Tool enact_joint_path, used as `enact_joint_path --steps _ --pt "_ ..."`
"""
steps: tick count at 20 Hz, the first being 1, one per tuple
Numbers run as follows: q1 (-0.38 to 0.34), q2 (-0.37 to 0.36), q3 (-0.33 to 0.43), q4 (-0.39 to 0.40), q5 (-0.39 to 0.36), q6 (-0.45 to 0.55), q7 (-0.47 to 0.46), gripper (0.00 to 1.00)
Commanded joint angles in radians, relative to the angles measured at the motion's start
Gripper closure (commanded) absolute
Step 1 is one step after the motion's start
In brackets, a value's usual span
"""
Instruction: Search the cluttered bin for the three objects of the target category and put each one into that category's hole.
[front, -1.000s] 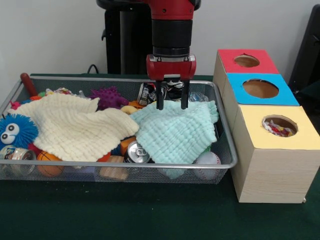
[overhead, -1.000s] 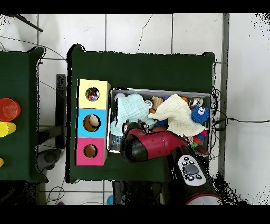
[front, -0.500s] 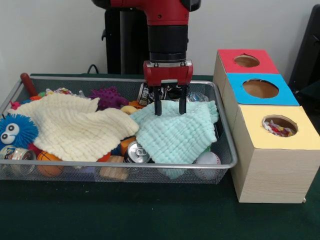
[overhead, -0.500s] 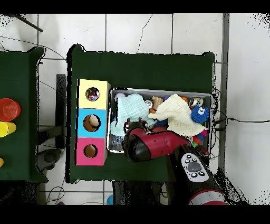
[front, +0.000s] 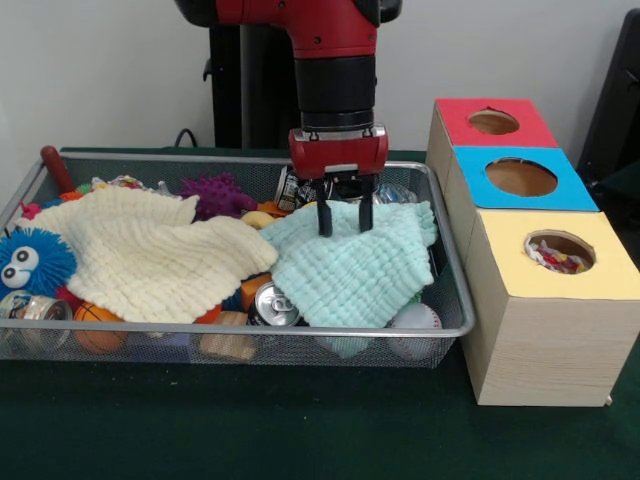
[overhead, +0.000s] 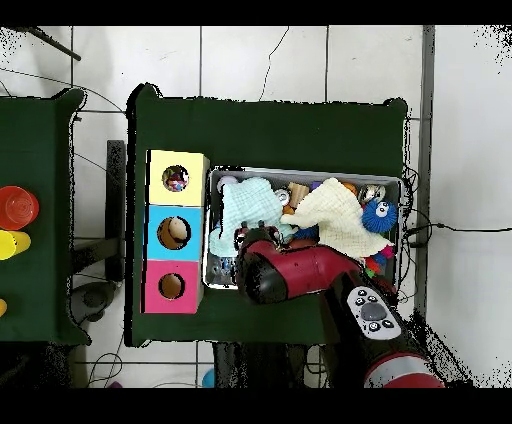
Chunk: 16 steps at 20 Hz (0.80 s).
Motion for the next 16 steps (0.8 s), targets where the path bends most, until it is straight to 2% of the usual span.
enact_joint_path --steps 1,10,16 --pt "-0.017 0.037 0.093 -0.094 -0.066 0.045 -0.024 1.00" --pt "-0.007 0.047 0.086 -0.115 -0.093 0.030 -0.025 1.00" --pt "-0.010 0.027 0.087 -0.097 -0.088 0.017 0.007 1.00"
